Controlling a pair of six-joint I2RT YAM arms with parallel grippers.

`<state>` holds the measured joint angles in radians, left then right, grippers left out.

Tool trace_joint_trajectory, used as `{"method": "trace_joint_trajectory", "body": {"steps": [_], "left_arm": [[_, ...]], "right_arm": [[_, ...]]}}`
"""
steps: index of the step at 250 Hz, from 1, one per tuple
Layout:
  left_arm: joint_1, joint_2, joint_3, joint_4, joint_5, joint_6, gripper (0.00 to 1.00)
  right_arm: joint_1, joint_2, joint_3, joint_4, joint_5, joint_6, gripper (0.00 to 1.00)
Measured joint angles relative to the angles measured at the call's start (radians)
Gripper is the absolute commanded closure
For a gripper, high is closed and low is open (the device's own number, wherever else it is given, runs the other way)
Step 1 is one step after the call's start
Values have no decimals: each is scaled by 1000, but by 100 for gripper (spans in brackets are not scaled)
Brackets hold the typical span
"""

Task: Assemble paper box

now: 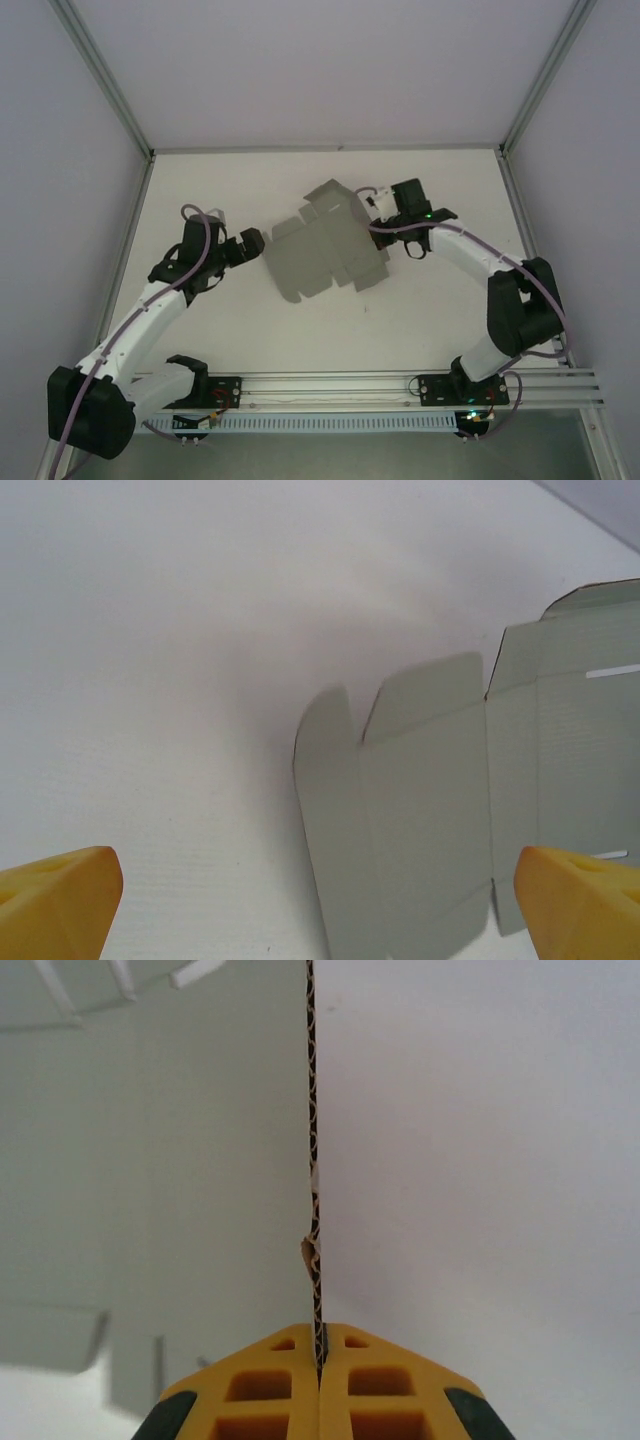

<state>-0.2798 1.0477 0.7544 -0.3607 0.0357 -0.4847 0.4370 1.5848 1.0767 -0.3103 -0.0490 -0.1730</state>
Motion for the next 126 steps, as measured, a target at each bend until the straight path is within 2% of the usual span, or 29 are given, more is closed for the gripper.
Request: {"method": "trace_joint_trajectory", "body": {"steps": [23,57,126], "left_arm": [[0,28,0,3,16,4,0],[0,67,4,29,60,4,0],[0,195,159,64,194,1,0]], "right_arm": [[66,23,-8,59,151,-145,100],[132,50,-29,182,301,-326,100],[227,98,-178,543,465,-682,99]]}}
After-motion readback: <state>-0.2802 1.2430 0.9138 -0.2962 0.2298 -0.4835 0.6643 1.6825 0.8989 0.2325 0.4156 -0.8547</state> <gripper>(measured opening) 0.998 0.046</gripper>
